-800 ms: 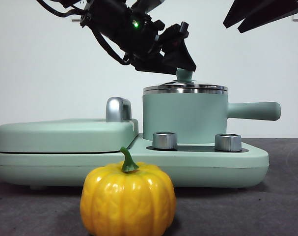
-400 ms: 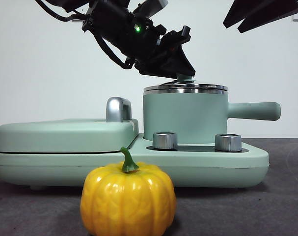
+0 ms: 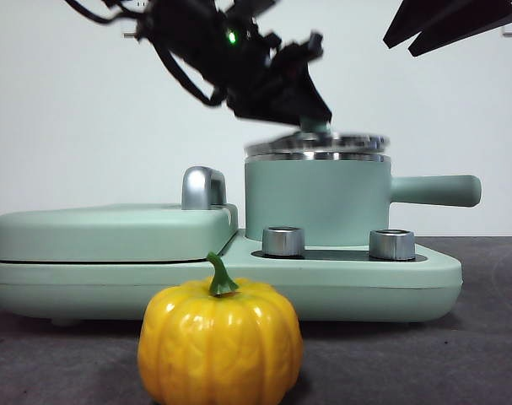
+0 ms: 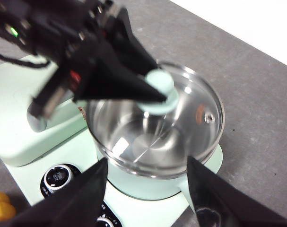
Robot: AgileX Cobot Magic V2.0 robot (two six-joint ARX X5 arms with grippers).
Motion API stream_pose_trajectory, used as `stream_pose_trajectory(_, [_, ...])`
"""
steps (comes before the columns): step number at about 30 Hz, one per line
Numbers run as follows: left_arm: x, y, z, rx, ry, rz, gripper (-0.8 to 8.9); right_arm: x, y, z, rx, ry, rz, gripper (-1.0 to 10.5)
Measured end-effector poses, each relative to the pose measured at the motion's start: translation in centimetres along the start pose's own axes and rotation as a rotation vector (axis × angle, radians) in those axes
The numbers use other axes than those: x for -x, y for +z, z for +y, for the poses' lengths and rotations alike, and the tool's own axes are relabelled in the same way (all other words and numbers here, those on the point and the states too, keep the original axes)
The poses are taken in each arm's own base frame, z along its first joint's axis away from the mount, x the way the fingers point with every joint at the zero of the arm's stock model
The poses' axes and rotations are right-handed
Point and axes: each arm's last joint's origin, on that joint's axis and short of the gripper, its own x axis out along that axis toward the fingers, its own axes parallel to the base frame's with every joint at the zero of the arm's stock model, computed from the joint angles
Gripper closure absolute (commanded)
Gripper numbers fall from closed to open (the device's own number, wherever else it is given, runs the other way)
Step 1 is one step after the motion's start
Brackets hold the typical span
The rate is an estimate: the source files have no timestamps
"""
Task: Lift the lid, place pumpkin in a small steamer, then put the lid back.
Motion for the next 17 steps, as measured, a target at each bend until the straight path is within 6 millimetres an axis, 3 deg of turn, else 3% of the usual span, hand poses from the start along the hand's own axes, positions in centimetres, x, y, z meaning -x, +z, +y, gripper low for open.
stream_pose_trajectory(7, [5.5,4.4,0.9,-0.021,0.064,-0.127,8.06,0.0,0.0,0.0,0.0,0.0,0.0,6.8])
stream_pose_trajectory(17, [13.4,4.8,3.4,0.075,0.249,0.051,7.99,-0.1,0.0,0.4,0.006,0.02,0.007,6.8])
